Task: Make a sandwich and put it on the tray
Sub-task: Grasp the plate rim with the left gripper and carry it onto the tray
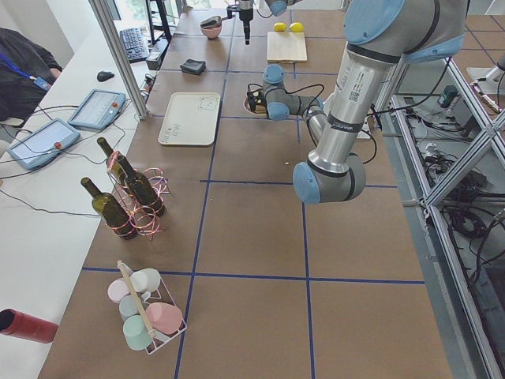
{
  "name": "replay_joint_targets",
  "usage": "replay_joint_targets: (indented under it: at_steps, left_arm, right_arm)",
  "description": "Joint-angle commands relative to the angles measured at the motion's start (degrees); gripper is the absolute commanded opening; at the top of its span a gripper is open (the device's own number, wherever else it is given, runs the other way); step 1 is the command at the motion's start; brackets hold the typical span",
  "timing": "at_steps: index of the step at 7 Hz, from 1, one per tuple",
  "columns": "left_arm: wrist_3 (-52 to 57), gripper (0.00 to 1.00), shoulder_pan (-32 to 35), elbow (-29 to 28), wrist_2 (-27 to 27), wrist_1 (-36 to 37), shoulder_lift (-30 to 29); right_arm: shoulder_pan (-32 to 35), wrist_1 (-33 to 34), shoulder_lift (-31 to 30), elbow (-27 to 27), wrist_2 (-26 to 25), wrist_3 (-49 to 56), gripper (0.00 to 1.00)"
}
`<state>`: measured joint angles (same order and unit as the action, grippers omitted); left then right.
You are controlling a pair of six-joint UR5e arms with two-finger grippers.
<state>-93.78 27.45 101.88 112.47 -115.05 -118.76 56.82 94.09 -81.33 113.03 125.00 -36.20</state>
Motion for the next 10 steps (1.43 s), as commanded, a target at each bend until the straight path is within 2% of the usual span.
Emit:
replay_joint_targets:
  at_steps: [1,2,4,6,7,8,10]
  left_arm:
    - [-0.1,0.0,7.8,-0.5,7.2,0.1,-0.6]
    - [-2.3,0.0,10.1,-1.6,7.6,0.1,-1.0]
    - [-13.7,0.0,12.4,-13.3,7.2,-0.9,-9.4]
    - [-21.3,0.0,14.5,-22.2,6.8,-1.6,-14.8]
    - [-28.2,0.0,14.6,-27.6,2.3,-6.7,-16.9]
    - [-29.5,0.0,14.5,-33.0,0.6,-9.0,-19.6]
    - [-31.4,0.0,14.3,-37.9,-1.6,-13.0,-21.3]
  right_arm:
    - [4.6,0.5,-3.4,-0.1,0.5,9.5,1.0]
    - [6.8,0.5,-4.7,-1.0,0.5,13.9,1.0]
    - [12.8,0.4,-5.3,-6.9,2.9,25.6,1.0]
    - [17.7,0.0,-4.7,-13.8,3.8,35.6,1.0]
    - [19.1,-0.1,-4.7,-14.6,3.8,37.2,1.0]
    - [19.5,-0.1,-5.1,-14.7,3.9,36.7,1.0]
    - [19.6,-0.3,-4.5,-14.9,4.0,36.8,1.0]
